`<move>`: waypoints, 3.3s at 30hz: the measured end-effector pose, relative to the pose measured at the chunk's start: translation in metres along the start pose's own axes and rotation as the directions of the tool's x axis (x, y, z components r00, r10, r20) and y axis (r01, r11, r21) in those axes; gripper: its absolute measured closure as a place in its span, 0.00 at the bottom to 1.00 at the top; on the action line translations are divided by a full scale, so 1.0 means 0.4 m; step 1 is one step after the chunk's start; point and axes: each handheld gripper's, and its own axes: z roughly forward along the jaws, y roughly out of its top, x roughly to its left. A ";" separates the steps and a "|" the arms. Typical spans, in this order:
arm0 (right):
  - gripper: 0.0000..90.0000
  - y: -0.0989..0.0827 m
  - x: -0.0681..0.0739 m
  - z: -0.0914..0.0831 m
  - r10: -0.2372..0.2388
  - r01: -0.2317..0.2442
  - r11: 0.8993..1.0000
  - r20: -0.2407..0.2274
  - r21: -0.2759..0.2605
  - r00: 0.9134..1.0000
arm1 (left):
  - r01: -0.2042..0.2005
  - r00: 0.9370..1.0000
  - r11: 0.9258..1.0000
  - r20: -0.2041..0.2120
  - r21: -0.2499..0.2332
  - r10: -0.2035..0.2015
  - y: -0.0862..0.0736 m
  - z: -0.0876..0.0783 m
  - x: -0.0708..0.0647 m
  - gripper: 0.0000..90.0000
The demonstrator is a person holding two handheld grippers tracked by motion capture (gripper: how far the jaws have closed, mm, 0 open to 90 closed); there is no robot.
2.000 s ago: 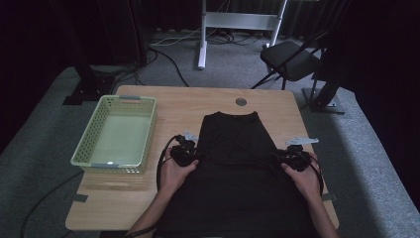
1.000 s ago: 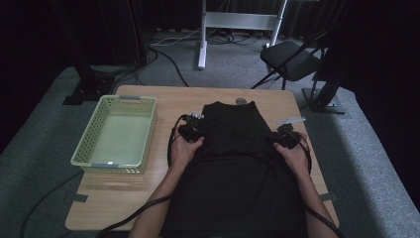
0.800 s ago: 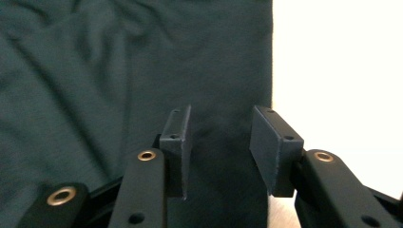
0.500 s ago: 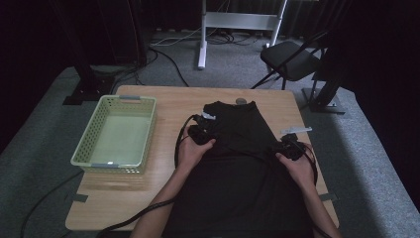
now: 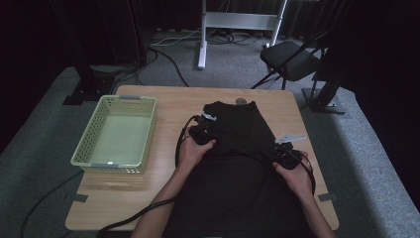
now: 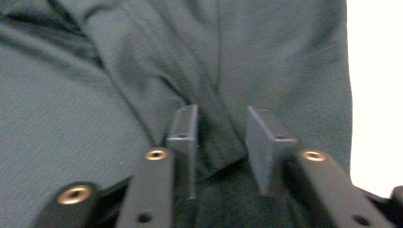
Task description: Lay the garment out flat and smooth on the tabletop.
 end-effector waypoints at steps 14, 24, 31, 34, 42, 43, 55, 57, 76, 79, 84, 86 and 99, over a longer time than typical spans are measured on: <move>0.96 0.010 0.101 -0.066 -0.147 0.145 0.988 -0.053 -0.045 0.988 | 0.037 0.999 0.999 -0.014 0.015 -0.037 -0.018 0.014 0.028 0.58; 0.76 -0.035 0.133 -0.106 -0.229 0.215 0.971 -0.146 -0.102 0.963 | 0.037 0.999 0.999 -0.012 0.005 -0.037 -0.023 0.013 0.035 0.58; 0.69 -0.086 0.054 -0.106 -0.125 0.123 0.991 -0.029 -0.057 0.992 | 0.016 0.999 1.000 -0.033 0.001 -0.016 -0.025 0.015 0.029 0.57; 0.67 -0.100 0.049 -0.091 -0.135 0.135 0.990 0.000 -0.033 0.991 | 0.010 0.999 1.000 -0.038 -0.010 -0.010 -0.028 0.016 0.027 0.57; 0.85 -0.104 0.023 -0.078 -0.098 0.098 0.995 0.014 -0.027 0.995 | 0.000 0.999 1.000 -0.048 -0.019 -0.001 -0.030 0.018 0.030 0.57; 0.88 -0.104 0.017 -0.079 -0.088 0.088 0.996 0.017 -0.027 0.996 | 0.002 0.999 1.000 -0.050 -0.023 -0.003 -0.031 0.019 0.032 0.58; 0.94 -0.116 -0.107 -0.109 0.012 -0.006 0.999 0.127 -0.050 0.992 | 0.016 0.997 0.999 -0.070 -0.041 -0.018 -0.031 0.022 0.047 0.59; 0.94 -0.119 -0.137 -0.114 0.020 -0.013 0.998 0.128 -0.059 0.992 | 0.019 0.997 0.999 -0.073 -0.045 -0.022 -0.031 0.023 0.047 0.59; 0.78 -0.136 -0.230 -0.164 0.141 -0.125 0.987 0.165 -0.101 0.976 | 0.025 0.996 0.998 -0.085 -0.056 -0.030 -0.031 0.026 0.052 0.60; 0.76 -0.140 -0.206 -0.152 0.165 -0.152 0.982 0.109 -0.113 0.980 | 0.025 0.996 0.998 -0.087 -0.058 -0.030 -0.031 0.027 0.052 0.60; 0.72 -0.116 -0.172 -0.125 0.155 -0.148 0.981 0.046 -0.128 0.987 | 0.025 0.996 0.998 -0.088 -0.062 -0.030 -0.032 0.027 0.052 0.60; 0.70 -0.094 -0.149 -0.111 0.127 -0.123 0.983 0.018 -0.133 0.992 | 0.024 0.996 0.998 -0.089 -0.065 -0.030 -0.033 0.027 0.051 0.60; 0.68 -0.001 -0.078 -0.008 -0.002 0.002 0.998 -0.005 -0.069 1.000 | 0.026 0.995 0.997 -0.089 -0.069 -0.032 -0.034 0.028 0.051 0.60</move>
